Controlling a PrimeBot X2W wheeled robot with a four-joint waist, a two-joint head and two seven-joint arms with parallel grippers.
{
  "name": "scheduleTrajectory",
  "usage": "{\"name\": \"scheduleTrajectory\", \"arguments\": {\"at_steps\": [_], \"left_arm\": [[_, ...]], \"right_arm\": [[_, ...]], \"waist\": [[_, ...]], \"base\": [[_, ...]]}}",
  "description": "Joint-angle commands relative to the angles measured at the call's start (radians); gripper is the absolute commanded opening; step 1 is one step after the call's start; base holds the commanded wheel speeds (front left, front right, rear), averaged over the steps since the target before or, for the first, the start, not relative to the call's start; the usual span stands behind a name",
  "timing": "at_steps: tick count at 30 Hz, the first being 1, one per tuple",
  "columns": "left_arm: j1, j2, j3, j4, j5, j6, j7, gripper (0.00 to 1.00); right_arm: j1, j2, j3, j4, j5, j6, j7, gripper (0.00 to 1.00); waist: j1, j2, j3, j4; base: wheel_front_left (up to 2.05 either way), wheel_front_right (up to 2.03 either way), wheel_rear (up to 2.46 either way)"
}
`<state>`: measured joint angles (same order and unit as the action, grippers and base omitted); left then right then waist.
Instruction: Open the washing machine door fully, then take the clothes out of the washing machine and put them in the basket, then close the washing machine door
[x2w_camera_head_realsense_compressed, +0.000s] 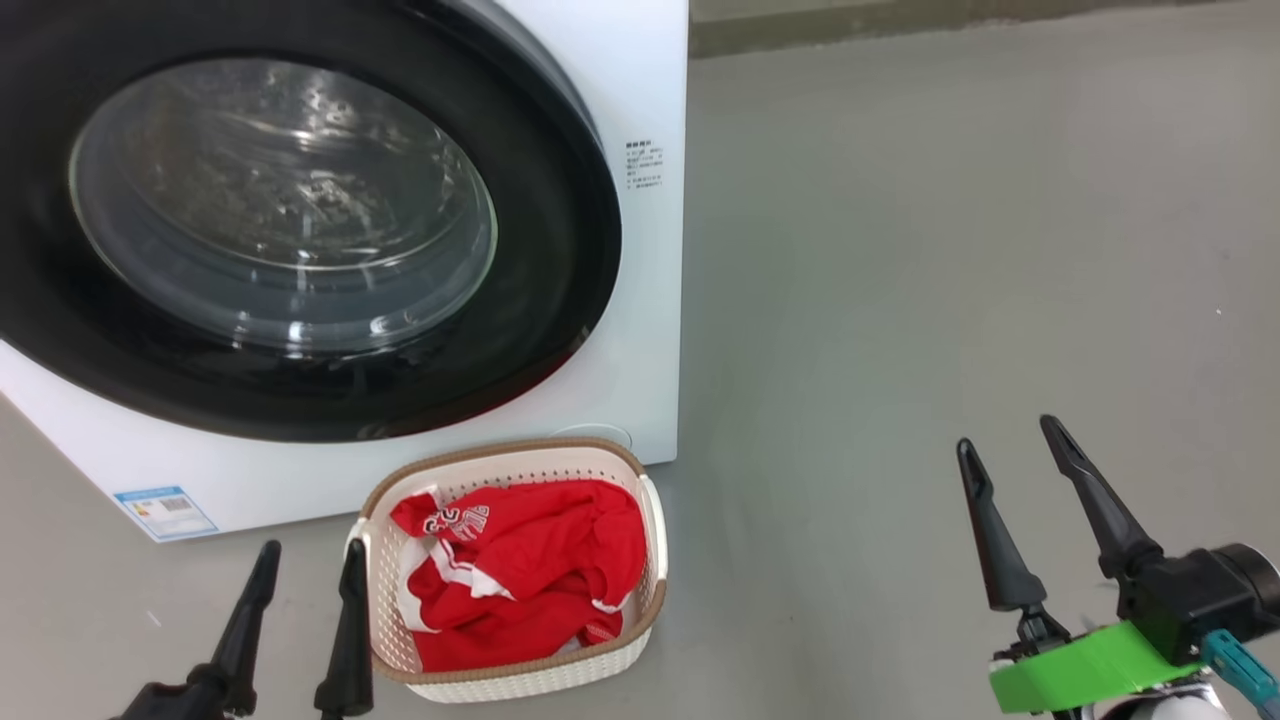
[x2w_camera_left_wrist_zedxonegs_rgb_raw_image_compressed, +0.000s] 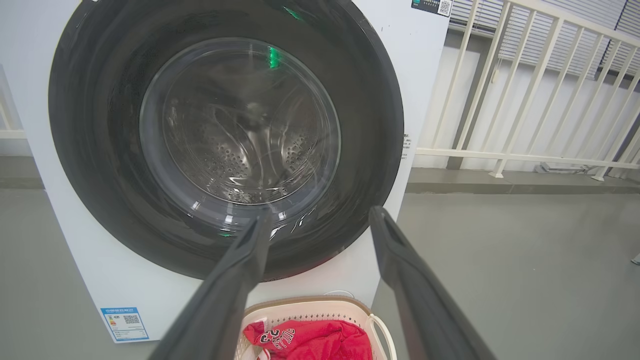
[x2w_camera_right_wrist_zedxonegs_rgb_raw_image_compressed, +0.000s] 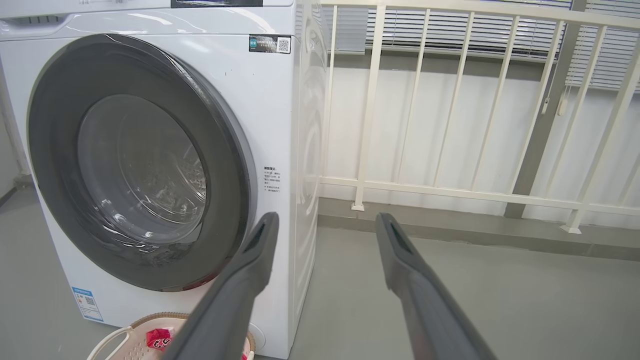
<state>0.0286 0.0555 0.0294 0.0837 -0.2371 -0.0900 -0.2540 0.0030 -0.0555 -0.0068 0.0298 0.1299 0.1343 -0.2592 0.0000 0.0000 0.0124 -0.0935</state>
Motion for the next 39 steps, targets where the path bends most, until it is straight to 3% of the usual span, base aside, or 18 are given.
{"name": "scheduleTrajectory", "arguments": {"at_steps": [1, 18, 19, 25, 31, 39], "left_arm": [[-0.011, 0.012, 0.031, -0.020, 0.014, -0.001, -0.008, 1.00], [0.018, 0.016, 0.032, -0.022, 0.019, 0.009, -0.008, 1.00], [0.037, 0.001, -0.002, 0.005, 0.008, 0.004, 0.000, 0.00], [0.047, -0.017, -0.008, 0.071, 0.005, 0.004, 0.009, 0.00], [0.037, -0.016, -0.001, 0.076, -0.072, 0.002, 0.032, 0.00], [0.025, -0.015, 0.004, 0.082, -0.160, -0.001, 0.053, 0.00]], "right_arm": [[-0.006, -0.014, 0.015, -0.035, -0.001, -0.004, -0.003, 1.00], [0.046, -0.013, -0.016, -0.082, -0.007, -0.004, -0.003, 1.00], [0.060, -0.002, -0.034, -0.053, -0.001, 0.000, 0.000, 0.00], [0.078, 0.013, -0.025, 0.014, 0.003, 0.000, 0.005, 0.00], [0.070, 0.008, -0.024, 0.023, 0.091, 0.000, 0.020, 0.00], [0.056, 0.003, -0.023, 0.037, 0.192, 0.000, 0.039, 0.00]], "waist": [[0.0000, 0.0000, -0.012, 0.003], [0.0000, 0.0000, -0.019, 0.027], [0.0001, 0.0000, -0.019, 0.026], [0.0001, 0.0000, -0.019, 0.027], [0.0023, 0.0000, -0.021, 0.030], [0.0001, 0.0000, -0.018, 0.035]], "base": [[0.00, 0.00, 0.00], [0.00, 0.00, 0.00], [0.00, 0.00, 0.00], [0.00, 0.00, 0.00], [0.00, 0.00, 0.00], [0.00, 0.00, 0.00]]}}
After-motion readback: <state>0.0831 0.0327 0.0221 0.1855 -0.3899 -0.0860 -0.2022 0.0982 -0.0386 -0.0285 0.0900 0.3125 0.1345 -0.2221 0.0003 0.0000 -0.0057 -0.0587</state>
